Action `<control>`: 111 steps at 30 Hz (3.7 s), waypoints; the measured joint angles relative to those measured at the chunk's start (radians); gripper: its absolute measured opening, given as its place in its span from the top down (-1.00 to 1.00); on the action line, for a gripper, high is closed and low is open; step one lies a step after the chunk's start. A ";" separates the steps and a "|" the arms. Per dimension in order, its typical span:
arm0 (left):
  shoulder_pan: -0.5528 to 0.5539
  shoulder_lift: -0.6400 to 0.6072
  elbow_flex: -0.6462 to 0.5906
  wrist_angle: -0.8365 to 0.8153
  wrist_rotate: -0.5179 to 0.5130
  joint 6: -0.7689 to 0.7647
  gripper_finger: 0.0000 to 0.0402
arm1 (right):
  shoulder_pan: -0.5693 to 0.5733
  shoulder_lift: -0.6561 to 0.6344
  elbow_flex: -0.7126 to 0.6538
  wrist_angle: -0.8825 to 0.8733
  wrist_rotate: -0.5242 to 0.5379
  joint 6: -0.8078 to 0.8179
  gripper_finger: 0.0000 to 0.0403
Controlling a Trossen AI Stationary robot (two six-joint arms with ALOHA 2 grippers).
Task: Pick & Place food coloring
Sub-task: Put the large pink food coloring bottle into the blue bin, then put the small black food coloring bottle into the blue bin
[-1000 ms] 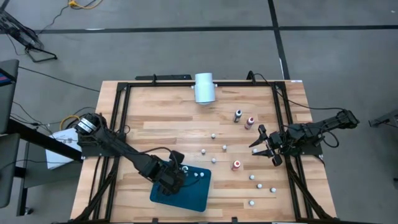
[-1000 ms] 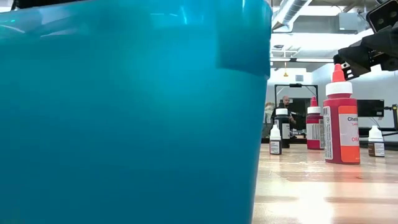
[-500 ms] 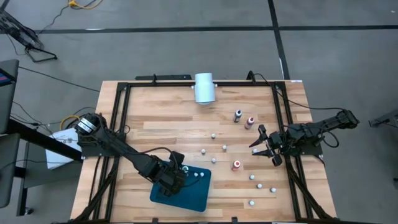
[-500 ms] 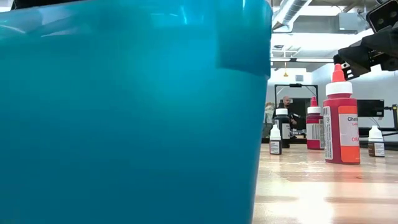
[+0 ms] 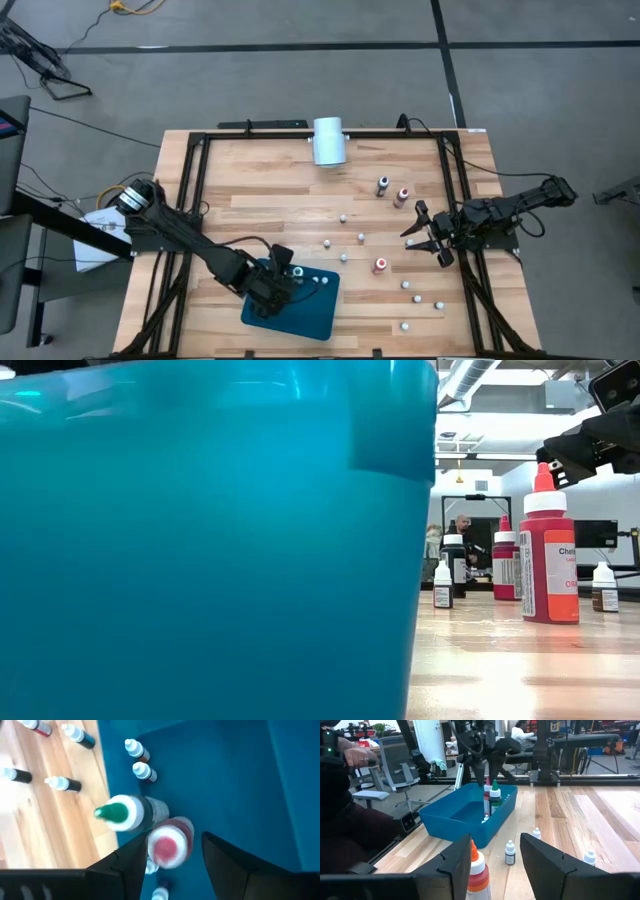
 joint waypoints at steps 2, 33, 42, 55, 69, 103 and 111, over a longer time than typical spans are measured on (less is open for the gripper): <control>0.001 -0.023 0.000 -0.036 -0.003 -0.005 0.11 | 0.000 0.000 0.000 0.000 0.000 0.000 0.21; 0.383 -0.221 -0.439 0.659 0.127 0.461 0.11 | 0.000 0.000 0.000 0.000 0.000 0.000 0.21; 0.479 -0.200 -0.376 0.614 0.145 0.496 0.11 | 0.000 0.000 0.000 0.000 0.000 0.000 0.21; 0.504 0.057 -0.052 0.355 0.294 0.542 0.11 | 0.000 0.000 0.000 0.004 -0.001 0.000 0.21; 0.528 0.201 0.067 0.275 0.380 0.572 0.11 | 0.000 0.000 0.000 0.001 0.000 0.000 0.21; 0.529 0.289 0.066 0.358 0.390 0.613 0.53 | 0.000 0.000 0.000 0.000 0.000 0.000 0.21; 0.529 0.289 0.066 0.371 0.387 0.611 0.81 | 0.000 0.000 0.000 0.000 0.000 0.000 0.21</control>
